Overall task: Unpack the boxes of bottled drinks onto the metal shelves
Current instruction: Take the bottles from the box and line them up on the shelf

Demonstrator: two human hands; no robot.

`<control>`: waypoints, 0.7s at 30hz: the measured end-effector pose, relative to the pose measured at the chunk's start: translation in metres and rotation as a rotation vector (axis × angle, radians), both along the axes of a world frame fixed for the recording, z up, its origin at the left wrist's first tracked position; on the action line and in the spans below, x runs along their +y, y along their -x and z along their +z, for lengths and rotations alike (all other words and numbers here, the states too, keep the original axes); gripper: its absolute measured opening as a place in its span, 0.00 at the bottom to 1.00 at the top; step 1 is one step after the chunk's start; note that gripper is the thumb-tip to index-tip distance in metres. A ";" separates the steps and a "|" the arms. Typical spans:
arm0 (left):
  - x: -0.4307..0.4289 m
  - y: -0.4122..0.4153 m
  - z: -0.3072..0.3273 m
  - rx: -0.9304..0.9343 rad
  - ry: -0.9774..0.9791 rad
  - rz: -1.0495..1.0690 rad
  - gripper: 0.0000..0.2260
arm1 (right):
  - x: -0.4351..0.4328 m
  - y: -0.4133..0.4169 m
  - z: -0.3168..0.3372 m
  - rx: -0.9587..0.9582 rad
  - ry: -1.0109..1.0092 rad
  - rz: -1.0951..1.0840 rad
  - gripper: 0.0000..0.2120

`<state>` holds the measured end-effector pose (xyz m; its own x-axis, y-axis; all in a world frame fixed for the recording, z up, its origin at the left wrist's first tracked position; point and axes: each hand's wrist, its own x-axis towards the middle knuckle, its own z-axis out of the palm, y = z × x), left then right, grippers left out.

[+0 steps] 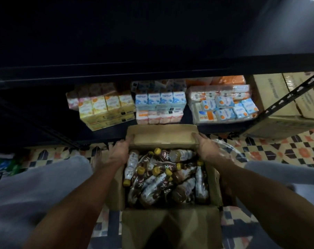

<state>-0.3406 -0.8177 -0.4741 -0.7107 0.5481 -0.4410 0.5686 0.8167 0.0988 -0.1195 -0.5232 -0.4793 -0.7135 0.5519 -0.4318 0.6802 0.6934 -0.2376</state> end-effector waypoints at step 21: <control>-0.034 -0.050 -0.014 0.033 -0.222 0.128 0.20 | -0.043 -0.047 -0.018 0.200 -0.027 -0.052 0.19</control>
<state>-0.2905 -0.8512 -0.4879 -0.7923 0.5339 -0.2953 0.4681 0.8423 0.2671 -0.0725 -0.5658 -0.4974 -0.7538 0.5996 -0.2690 0.6563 0.6665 -0.3535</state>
